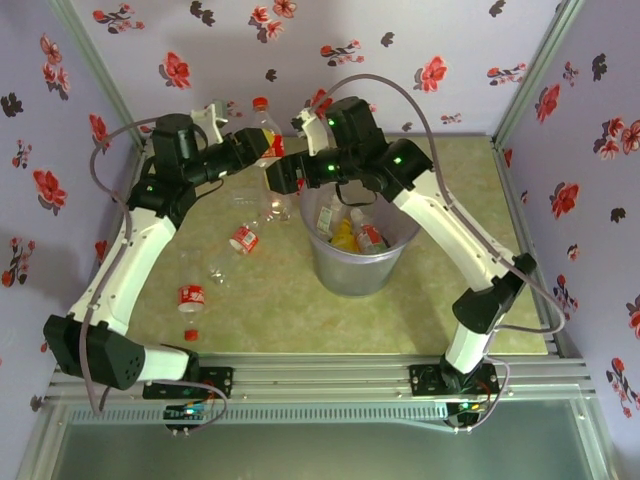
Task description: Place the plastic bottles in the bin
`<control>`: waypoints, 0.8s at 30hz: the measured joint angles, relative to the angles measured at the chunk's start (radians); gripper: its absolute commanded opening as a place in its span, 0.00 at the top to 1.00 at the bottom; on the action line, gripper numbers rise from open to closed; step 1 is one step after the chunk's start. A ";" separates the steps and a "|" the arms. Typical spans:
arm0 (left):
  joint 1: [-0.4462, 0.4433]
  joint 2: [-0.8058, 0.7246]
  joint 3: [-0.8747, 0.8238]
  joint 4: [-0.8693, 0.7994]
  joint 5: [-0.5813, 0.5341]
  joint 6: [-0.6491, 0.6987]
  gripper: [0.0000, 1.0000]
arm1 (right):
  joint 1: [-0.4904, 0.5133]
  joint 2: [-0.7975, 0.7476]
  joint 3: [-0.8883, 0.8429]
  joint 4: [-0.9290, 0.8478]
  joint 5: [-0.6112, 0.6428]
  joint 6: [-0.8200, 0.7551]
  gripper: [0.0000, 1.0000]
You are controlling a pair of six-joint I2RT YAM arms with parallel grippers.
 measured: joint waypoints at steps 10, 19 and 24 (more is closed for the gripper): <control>-0.007 -0.001 -0.030 0.142 0.047 -0.072 0.68 | 0.000 0.090 0.040 0.023 -0.042 0.045 0.33; -0.007 -0.001 -0.040 0.186 0.040 -0.070 0.28 | -0.024 0.099 0.042 0.029 -0.075 0.099 0.59; -0.004 -0.005 -0.053 0.228 0.064 -0.069 0.00 | -0.045 0.097 0.042 0.037 -0.079 0.089 0.63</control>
